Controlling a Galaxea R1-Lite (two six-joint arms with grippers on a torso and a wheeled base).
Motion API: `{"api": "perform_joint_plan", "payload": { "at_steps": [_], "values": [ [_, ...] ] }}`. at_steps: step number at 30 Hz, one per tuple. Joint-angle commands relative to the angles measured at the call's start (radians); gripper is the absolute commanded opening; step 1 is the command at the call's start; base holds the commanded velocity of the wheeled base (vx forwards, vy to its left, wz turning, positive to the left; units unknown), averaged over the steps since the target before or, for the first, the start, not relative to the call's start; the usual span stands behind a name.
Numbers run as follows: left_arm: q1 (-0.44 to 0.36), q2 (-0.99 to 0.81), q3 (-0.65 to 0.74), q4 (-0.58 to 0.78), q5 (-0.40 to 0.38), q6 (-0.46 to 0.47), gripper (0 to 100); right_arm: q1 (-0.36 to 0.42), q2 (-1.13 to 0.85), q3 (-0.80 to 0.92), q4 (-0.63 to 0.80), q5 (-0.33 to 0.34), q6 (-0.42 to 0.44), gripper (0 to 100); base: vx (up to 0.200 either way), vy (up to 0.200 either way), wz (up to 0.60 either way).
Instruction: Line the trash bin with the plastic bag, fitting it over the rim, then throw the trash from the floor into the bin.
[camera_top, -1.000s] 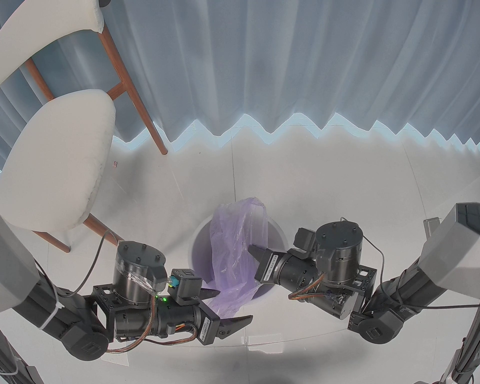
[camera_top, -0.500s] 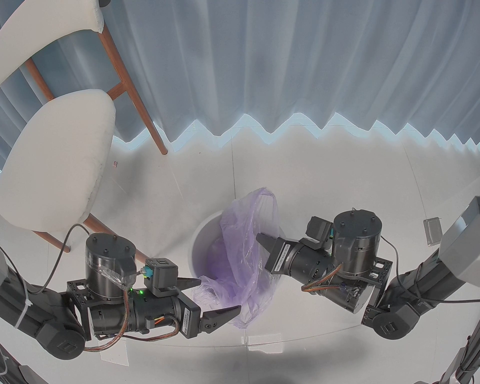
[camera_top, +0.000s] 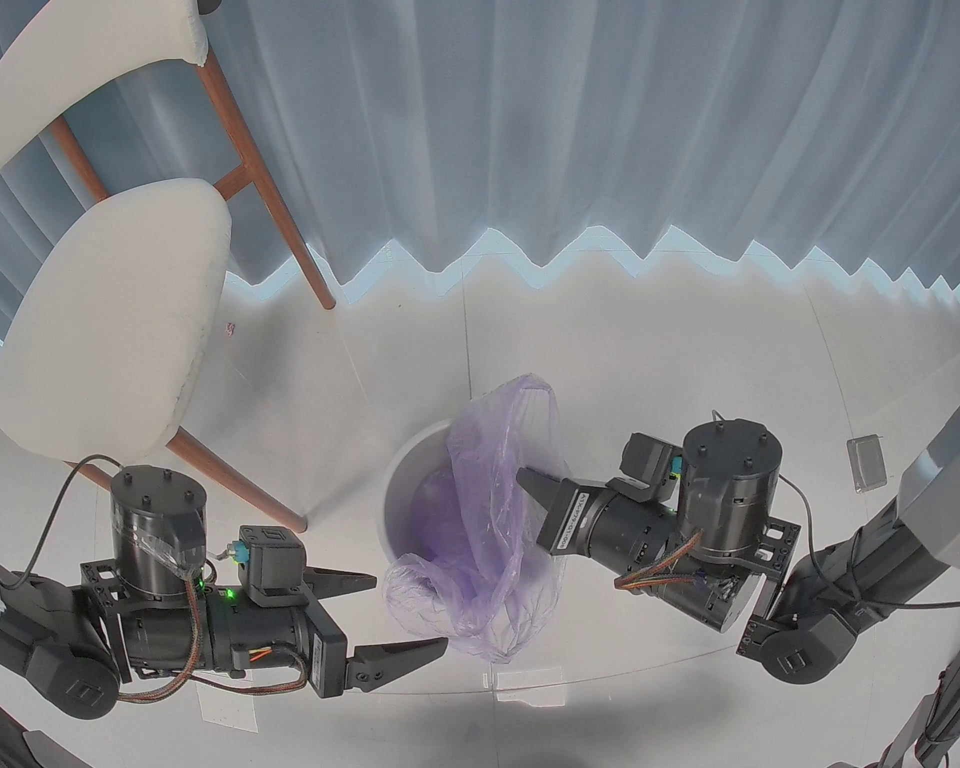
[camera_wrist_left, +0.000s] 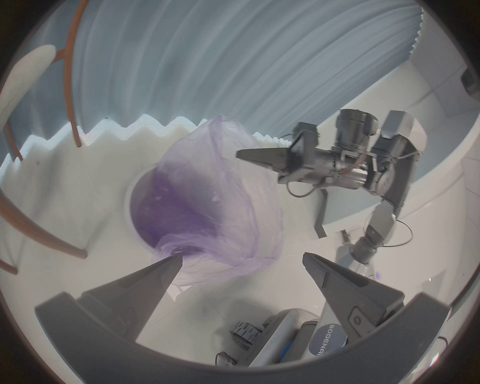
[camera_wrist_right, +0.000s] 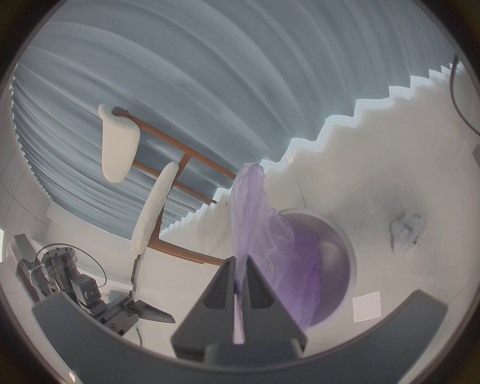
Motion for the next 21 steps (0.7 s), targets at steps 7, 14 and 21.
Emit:
{"api": "perform_joint_plan", "payload": {
  "at_steps": [7,14,21],
  "values": [
    [0.106,-0.016,0.0,-0.061,-0.196,-0.055,100,0.015,-0.019,0.012,-0.002,-0.003,-0.036,0,0.0,0.0,0.0],
    [0.238,-0.01,0.141,-0.162,-0.366,-0.064,100,0.014,-0.027,0.045,-0.01,-0.014,-0.036,0,0.0,0.0,0.0],
    [0.215,-0.042,0.25,-0.265,-0.366,-0.306,100,0.015,-0.026,0.047,-0.011,-0.022,-0.03,0,0.0,0.0,0.0]
  ]
}}
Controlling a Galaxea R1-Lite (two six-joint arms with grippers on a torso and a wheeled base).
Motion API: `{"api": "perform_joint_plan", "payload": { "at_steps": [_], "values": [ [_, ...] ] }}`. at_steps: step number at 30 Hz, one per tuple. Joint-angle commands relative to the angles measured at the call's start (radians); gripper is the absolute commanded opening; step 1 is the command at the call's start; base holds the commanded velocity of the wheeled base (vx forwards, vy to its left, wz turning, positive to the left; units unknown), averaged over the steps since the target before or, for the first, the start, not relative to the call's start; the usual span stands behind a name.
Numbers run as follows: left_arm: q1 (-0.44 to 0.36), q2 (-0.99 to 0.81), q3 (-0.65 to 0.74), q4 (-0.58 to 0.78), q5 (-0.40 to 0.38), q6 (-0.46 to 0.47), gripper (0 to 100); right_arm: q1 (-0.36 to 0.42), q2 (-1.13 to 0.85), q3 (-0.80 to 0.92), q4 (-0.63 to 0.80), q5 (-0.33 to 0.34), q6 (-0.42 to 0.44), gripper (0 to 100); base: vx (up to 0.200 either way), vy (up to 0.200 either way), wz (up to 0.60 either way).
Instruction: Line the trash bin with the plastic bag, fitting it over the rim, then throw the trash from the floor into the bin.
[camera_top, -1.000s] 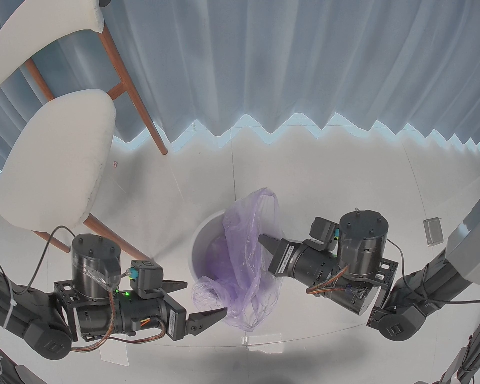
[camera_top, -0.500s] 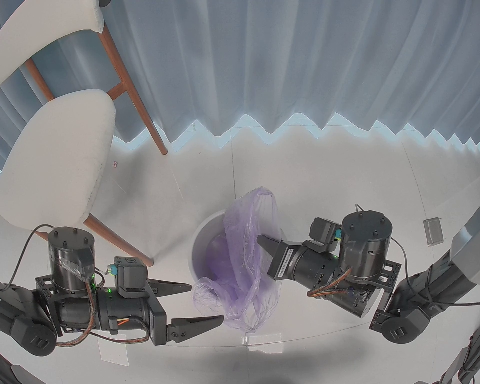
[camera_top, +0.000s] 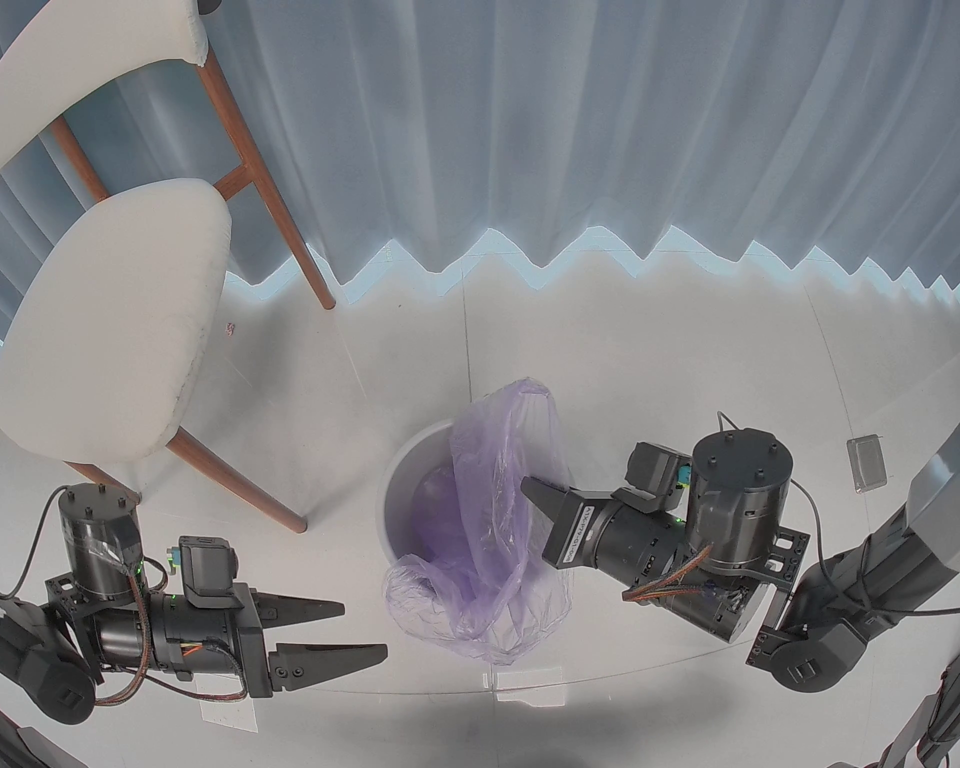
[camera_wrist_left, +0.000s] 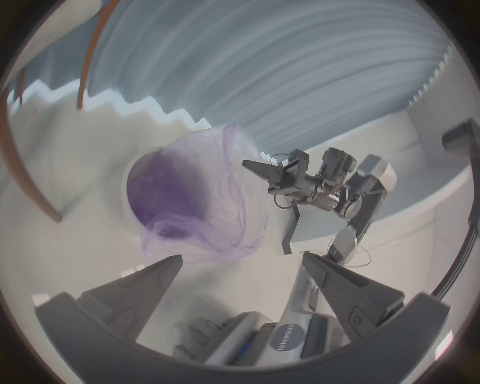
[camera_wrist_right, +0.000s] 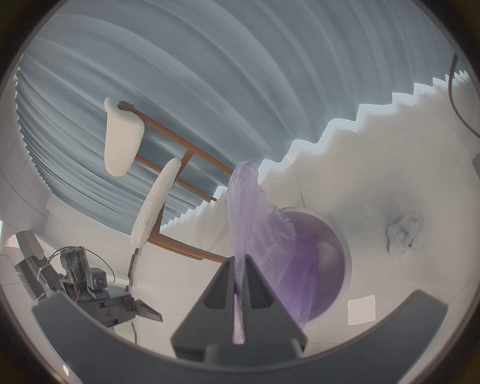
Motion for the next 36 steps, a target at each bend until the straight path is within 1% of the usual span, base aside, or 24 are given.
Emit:
{"api": "perform_joint_plan", "payload": {
  "at_steps": [1,4,6,8,9,10,12,15,16,17,19,22,23,26,31,36],
  "values": [
    [-0.007,-0.028,0.077,-0.077,-0.005,-0.142,100,0.001,-0.002,0.007,-0.001,-0.015,0.007,0,0.0,0.0,0.0],
    [-0.015,-0.02,0.077,-0.132,-0.005,-0.128,100,0.001,-0.002,0.007,-0.003,-0.024,0.009,0,0.0,0.0,0.0],
    [-0.026,-0.003,0.08,-0.177,-0.003,-0.082,100,0.001,-0.002,0.007,-0.003,-0.024,0.007,0,0.0,0.0,0.0],
    [-0.031,0.037,0.094,-0.206,0.0,-0.002,100,0.001,0.001,0.005,-0.003,-0.024,0.007,0,0.0,0.0,0.0],
    [-0.031,0.047,0.098,-0.211,0.002,0.016,100,0.001,0.001,0.005,-0.003,-0.024,0.007,0,0.0,0.0,0.0],
    [-0.021,0.077,0.12,-0.221,0.003,0.074,100,0.003,0.004,0.005,-0.003,-0.024,0.007,0,0.0,0.0,0.0],
    [-0.011,0.1,0.123,-0.227,0.008,0.123,100,0.006,0.004,0.005,-0.004,-0.024,0.007,0,0.0,0.0,0.0],
    [-0.004,0.115,0.075,-0.229,0.014,0.174,100,0.021,0.0,0.003,-0.004,-0.024,0.007,0,0.0,0.0,0.0],
    [-0.003,0.135,0.021,-0.231,0.015,0.214,100,0.027,-0.002,0.005,-0.006,-0.026,0.006,0,0.0,0.0,0.0],
    [-0.001,0.147,0.005,-0.231,0.014,0.226,100,0.027,-0.002,0.005,-0.006,-0.026,0.006,0,0.0,0.0,0.0],
    [0.003,0.207,-0.058,-0.231,0.014,0.277,100,0.032,-0.002,0.005,-0.006,-0.026,0.007,0,0.0,0.0,0.0],
    [0.023,0.291,-0.114,-0.244,0.014,0.364,100,0.033,-0.003,0.005,-0.01,-0.026,0.006,0,0.0,0.0,0.0],
    [0.039,0.334,-0.132,-0.264,0.009,0.413,100,0.035,-0.005,0.005,-0.013,-0.026,0.006,0,0.0,0.0,0.0],
    [0.068,0.423,-0.17,-0.336,-0.005,0.507,100,0.035,-0.011,0.003,-0.015,-0.026,0.002,0,0.0,0.0,0.0],
    [0.071,0.455,-0.161,-0.339,-0.067,0.514,100,0.024,-0.008,0.005,-0.013,-0.026,0.004,0,0.0,0.0,0.0],
    [0.071,0.474,-0.158,-0.329,-0.09,0.521,100,0.024,-0.005,0.005,-0.013,-0.026,0.006,0,0.0,0.0,0.0]
  ]
}}
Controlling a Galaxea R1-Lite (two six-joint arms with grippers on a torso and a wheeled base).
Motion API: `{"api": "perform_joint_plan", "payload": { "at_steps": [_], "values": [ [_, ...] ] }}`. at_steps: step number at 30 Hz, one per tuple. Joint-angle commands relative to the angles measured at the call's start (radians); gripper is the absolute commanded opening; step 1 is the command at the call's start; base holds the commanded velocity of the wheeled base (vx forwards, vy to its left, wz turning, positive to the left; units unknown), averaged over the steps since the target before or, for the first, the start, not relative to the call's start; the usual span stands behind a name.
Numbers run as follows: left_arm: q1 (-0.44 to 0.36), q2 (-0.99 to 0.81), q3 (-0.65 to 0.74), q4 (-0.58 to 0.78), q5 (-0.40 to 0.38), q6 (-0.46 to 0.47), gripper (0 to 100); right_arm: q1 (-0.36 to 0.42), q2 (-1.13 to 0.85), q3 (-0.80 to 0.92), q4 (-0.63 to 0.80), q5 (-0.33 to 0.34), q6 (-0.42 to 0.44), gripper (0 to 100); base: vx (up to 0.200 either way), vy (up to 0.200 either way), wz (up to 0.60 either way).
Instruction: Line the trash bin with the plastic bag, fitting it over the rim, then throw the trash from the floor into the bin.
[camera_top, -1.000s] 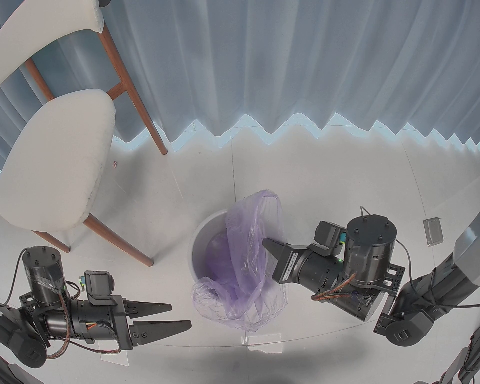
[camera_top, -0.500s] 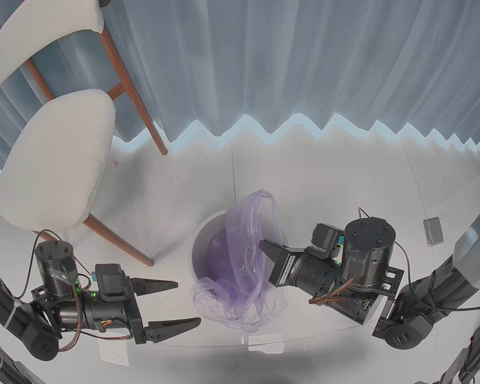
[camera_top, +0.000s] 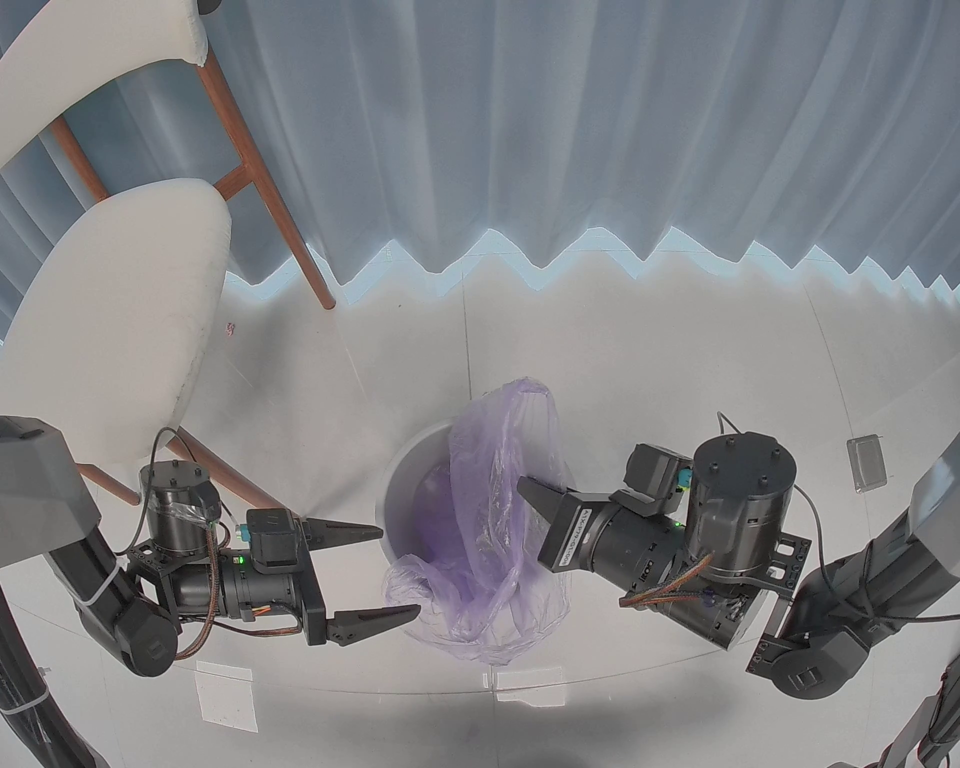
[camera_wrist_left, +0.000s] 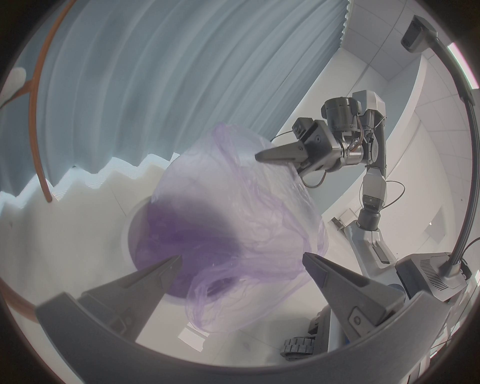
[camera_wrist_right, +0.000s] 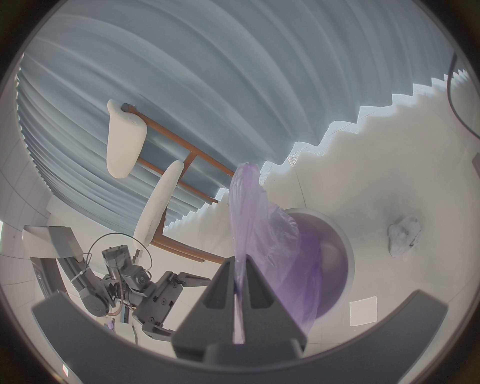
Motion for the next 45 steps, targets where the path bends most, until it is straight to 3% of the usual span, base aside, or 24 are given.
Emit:
{"api": "perform_joint_plan", "payload": {
  "at_steps": [1,12,30,45],
  "values": [
    [0.004,0.059,-0.002,0.008,-0.01,0.001,100,0.0,0.003,-0.001,0.0,-0.001,0.0,0,0.0,0.0,0.0],
    [-0.021,0.094,0.012,0.016,0.006,-0.002,100,0.003,0.004,0.001,0.001,-0.001,0.002,0,0.0,0.0,0.0],
    [-0.025,0.195,-0.119,0.016,0.041,-0.029,100,0.005,0.004,0.001,0.0,-0.001,0.002,0,0.0,0.0,0.0],
    [-0.027,0.255,-0.137,0.014,0.055,-0.032,100,0.005,0.01,0.001,0.0,-0.001,0.002,0,0.0,0.0,0.0]
  ]
}}
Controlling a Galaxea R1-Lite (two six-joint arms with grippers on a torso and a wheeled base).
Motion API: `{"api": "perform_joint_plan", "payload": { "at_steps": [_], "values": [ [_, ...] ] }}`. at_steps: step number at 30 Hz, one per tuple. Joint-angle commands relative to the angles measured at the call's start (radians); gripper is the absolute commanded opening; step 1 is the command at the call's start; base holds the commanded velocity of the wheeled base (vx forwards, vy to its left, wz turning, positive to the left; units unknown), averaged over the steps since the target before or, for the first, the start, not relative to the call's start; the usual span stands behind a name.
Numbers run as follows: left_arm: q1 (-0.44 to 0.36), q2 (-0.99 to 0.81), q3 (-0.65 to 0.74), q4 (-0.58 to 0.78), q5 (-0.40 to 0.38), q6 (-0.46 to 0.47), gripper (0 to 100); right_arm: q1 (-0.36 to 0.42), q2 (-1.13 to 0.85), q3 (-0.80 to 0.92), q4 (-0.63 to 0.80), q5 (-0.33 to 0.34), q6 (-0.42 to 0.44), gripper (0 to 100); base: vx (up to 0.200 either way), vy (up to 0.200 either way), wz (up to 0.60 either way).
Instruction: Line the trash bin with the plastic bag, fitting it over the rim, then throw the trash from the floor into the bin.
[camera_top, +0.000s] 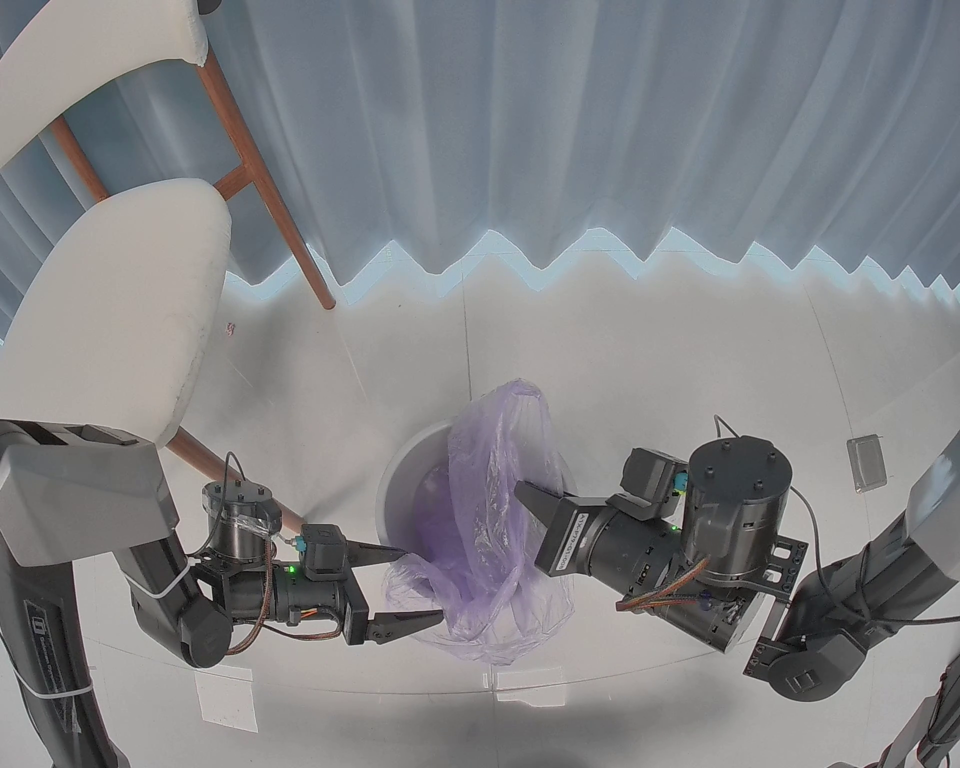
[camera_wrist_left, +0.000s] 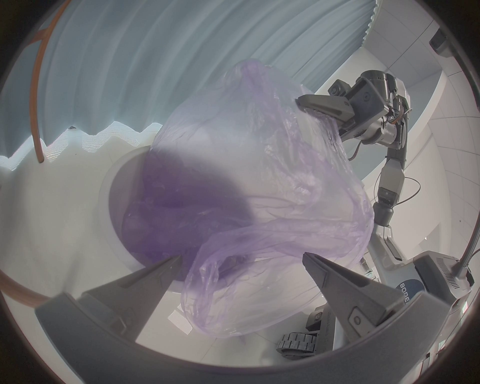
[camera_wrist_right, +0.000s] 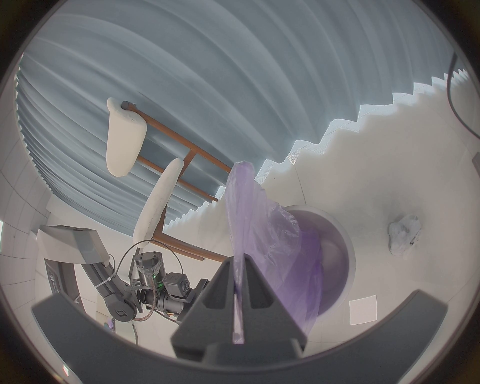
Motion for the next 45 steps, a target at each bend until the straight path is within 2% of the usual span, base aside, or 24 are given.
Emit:
{"api": "perform_joint_plan", "payload": {
  "at_steps": [1,11,17,20,24,27,30,36,38,39,45],
  "values": [
    [-0.003,0.024,-0.006,-0.001,0.014,-0.001,0,0.001,0.004,0.0,0.0,0.0,0.0,0,0.0,0.0,0.0],
    [-0.049,0.016,-0.007,-0.018,0.06,-0.039,0,0.004,0.004,0.001,0.0,0.0,0.0,0,0.0,0.0,0.0],
    [-0.051,-0.04,0.007,-0.127,0.091,-0.188,0,-0.021,0.003,-0.012,0.003,0.003,-0.003,0,0.0,0.0,0.0],
    [-0.043,-0.097,0.04,-0.162,0.152,-0.264,0,-0.075,0.006,-0.037,0.009,0.011,-0.006,0,0.0,0.0,0.0],
    [-0.038,-0.129,0.074,-0.182,0.198,-0.295,0,-0.118,0.007,-0.057,0.012,0.042,-0.006,0,0.0,0.0,0.0],
    [-0.032,-0.14,0.151,-0.277,0.266,-0.34,0,-0.177,0.01,-0.1,0.04,0.095,-0.011,0,0.0,0.0,0.0],
    [-0.032,-0.143,0.174,-0.292,0.287,-0.366,0,-0.193,0.009,-0.121,0.061,0.108,-0.011,0,0.0,0.0,0.0],
    [-0.064,-0.231,0.206,-0.289,0.444,-0.57,0,-0.25,0.009,-0.227,0.153,0.15,-0.012,0,0.0,0.0,0.0],
    [-0.067,-0.235,0.206,-0.288,0.454,-0.584,0,-0.251,0.009,-0.233,0.156,0.152,-0.012,0,0.0,0.0,0.0],
    [-0.075,-0.252,0.205,-0.288,0.503,-0.628,0,-0.26,0.01,-0.256,0.172,0.169,-0.012,0,0.0,0.0,0.0],
    [-0.072,-0.269,0.174,-0.288,0.554,-0.637,0,-0.273,0.046,-0.347,0.207,0.183,-0.015,0,0.0,0.0,0.0]
  ]
}}
